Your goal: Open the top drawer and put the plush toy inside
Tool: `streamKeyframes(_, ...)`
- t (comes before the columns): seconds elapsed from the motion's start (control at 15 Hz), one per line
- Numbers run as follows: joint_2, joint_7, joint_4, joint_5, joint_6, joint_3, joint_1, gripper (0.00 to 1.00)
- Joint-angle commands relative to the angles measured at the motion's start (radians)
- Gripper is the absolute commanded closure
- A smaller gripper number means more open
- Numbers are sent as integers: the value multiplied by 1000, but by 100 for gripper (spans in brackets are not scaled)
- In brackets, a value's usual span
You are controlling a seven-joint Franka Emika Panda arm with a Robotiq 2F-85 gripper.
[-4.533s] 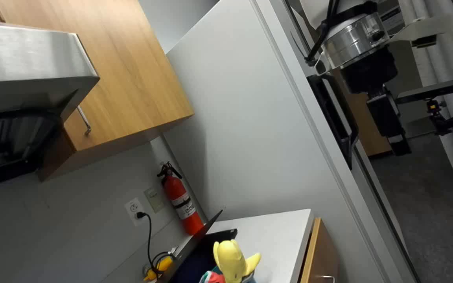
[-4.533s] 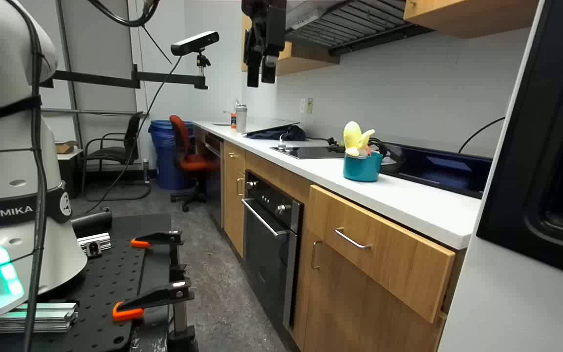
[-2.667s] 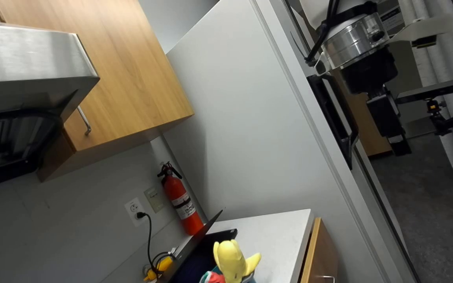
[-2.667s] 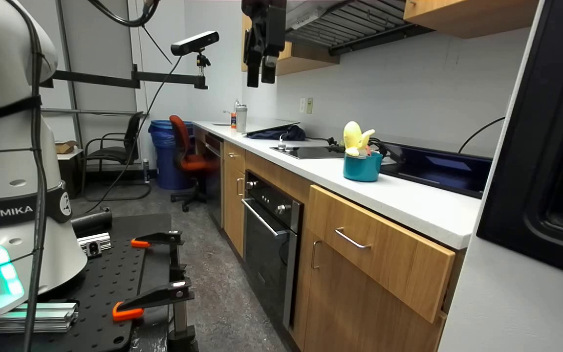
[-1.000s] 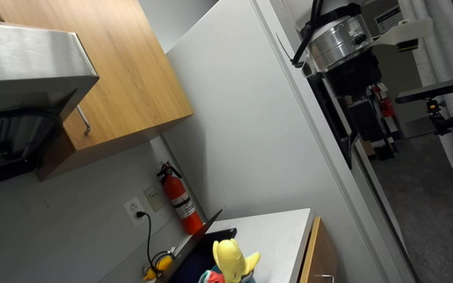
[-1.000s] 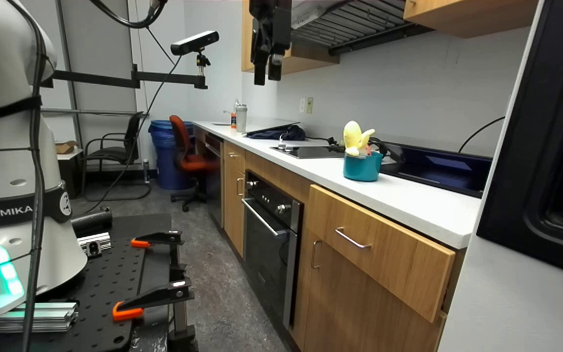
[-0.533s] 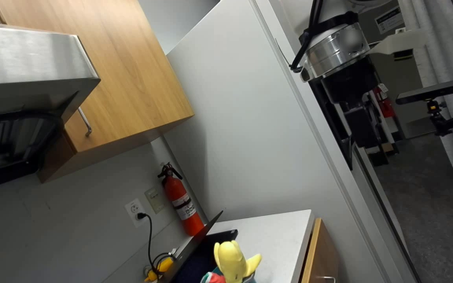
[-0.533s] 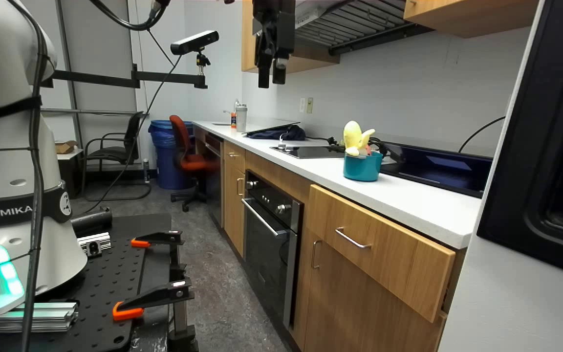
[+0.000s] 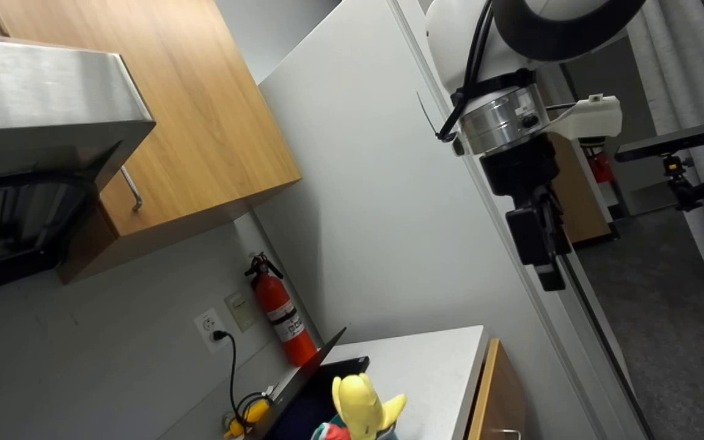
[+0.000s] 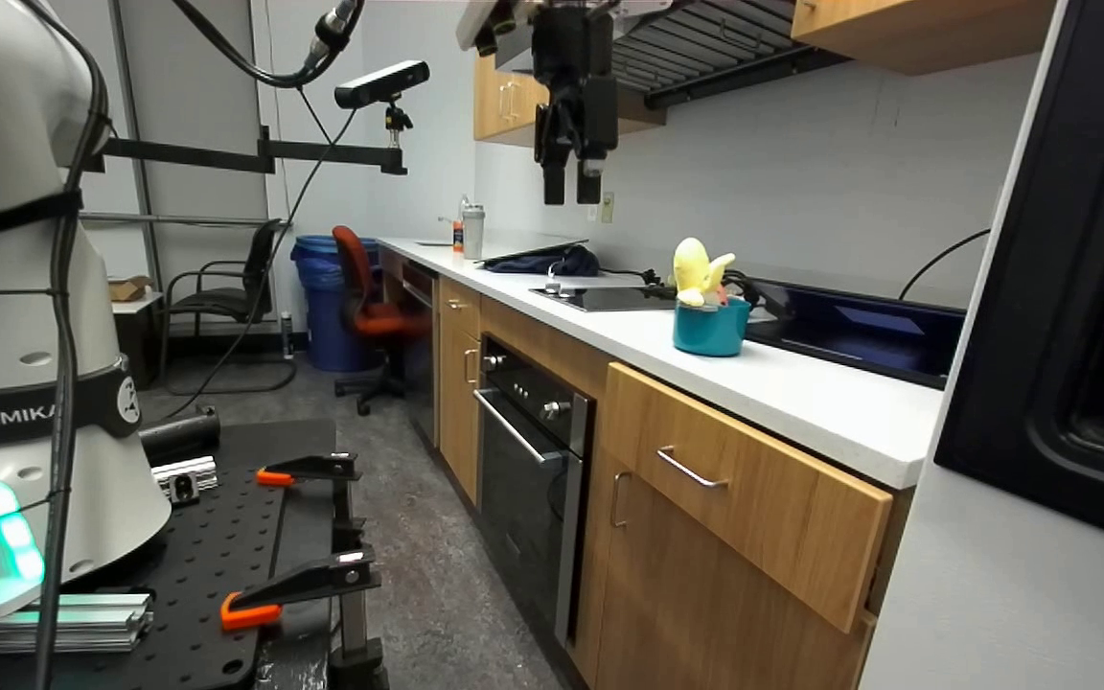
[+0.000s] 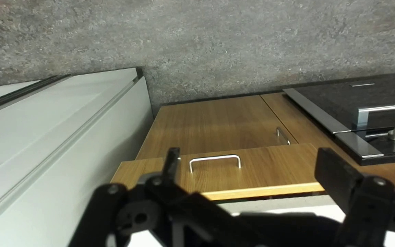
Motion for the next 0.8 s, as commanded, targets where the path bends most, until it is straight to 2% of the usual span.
streamKeyframes(0.0,89,15,55,22,10,-5,-6,0)
streamKeyframes(0.47,239,70,131,40,46,-12,-10,0)
streamKeyframes(0.53,259,87,138,41,63,-10,-9,5)
streamKeyframes(0.6,282,103,144,47,86,-8,-7,26)
streamKeyframes(0.73,328,140,153,53,134,-4,-4,31)
